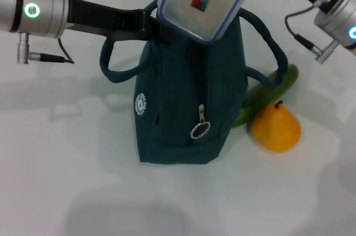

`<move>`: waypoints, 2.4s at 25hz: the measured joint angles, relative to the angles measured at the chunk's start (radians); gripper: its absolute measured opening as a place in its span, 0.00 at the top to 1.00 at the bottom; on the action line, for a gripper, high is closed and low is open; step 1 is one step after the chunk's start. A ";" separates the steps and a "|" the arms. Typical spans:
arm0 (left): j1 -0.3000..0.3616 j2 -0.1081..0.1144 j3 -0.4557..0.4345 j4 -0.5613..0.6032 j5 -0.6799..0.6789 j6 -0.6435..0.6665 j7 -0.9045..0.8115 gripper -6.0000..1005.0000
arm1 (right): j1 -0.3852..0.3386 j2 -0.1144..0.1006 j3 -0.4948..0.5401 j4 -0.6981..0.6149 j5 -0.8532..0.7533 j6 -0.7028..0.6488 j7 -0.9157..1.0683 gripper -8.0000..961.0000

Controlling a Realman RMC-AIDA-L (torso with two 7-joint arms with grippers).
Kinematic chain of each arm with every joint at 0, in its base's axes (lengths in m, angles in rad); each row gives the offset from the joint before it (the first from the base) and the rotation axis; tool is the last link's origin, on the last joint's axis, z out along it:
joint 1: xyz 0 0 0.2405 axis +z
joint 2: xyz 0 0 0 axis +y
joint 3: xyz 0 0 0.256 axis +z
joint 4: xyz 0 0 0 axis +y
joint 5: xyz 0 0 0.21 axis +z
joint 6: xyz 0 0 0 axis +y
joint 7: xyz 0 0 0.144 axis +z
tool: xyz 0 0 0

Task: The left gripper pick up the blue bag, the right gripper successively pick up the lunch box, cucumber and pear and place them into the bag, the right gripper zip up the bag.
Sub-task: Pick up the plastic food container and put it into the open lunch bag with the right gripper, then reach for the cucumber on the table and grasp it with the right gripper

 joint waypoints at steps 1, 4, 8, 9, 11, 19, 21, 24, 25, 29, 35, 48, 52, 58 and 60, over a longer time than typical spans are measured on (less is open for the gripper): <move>0.000 0.001 0.000 -0.001 0.000 -0.002 0.000 0.95 | -0.006 0.000 -0.001 -0.001 0.000 0.000 0.000 0.90; 0.000 0.004 0.000 -0.002 -0.001 -0.006 -0.001 0.95 | -0.025 -0.002 -0.010 -0.004 -0.001 -0.003 0.002 0.90; 0.000 0.007 0.000 -0.003 -0.001 -0.010 -0.002 0.95 | -0.039 -0.003 -0.045 -0.005 -0.001 0.000 0.007 0.90; 0.000 0.007 0.000 -0.003 -0.001 -0.012 -0.002 0.95 | -0.040 -0.003 -0.057 -0.003 -0.002 0.006 0.008 0.90; 0.000 0.007 0.000 -0.003 -0.001 -0.015 -0.002 0.95 | -0.040 -0.003 -0.079 0.000 -0.002 0.019 0.008 0.90; 0.002 0.007 -0.006 -0.005 -0.003 -0.017 -0.005 0.95 | -0.040 -0.001 -0.167 0.003 -0.003 0.078 0.009 0.90; 0.003 0.007 -0.018 -0.013 -0.003 -0.017 -0.003 0.95 | -0.042 -0.002 -0.185 0.004 -0.004 0.088 0.017 0.90; 0.001 0.009 -0.025 -0.029 -0.003 -0.017 0.002 0.95 | -0.048 -0.003 -0.210 0.003 -0.004 0.090 0.037 0.90; 0.001 0.011 -0.026 -0.032 -0.003 -0.017 0.002 0.95 | -0.049 -0.004 -0.216 0.003 -0.004 0.090 0.040 0.90; 0.000 0.013 -0.026 -0.033 -0.002 -0.018 0.005 0.95 | -0.058 -0.007 -0.229 0.002 -0.004 0.096 0.048 0.90; -0.002 0.017 -0.026 -0.034 -0.004 -0.020 0.006 0.95 | -0.078 -0.009 -0.241 -0.007 -0.005 0.151 0.049 0.90; 0.001 0.017 -0.026 -0.033 -0.003 -0.030 0.026 0.95 | -0.070 -0.009 -0.364 -0.036 -0.002 0.184 0.055 0.86; 0.005 0.016 -0.026 -0.034 -0.003 -0.031 0.029 0.95 | -0.109 -0.011 -0.362 -0.077 0.001 0.180 0.051 0.84; 0.010 0.016 -0.026 -0.034 -0.003 -0.030 0.036 0.95 | -0.172 -0.012 -0.360 -0.136 0.006 0.171 0.016 0.81; 0.011 0.015 -0.026 -0.035 -0.003 -0.030 0.044 0.95 | -0.181 -0.016 -0.357 -0.146 0.013 0.162 -0.008 0.80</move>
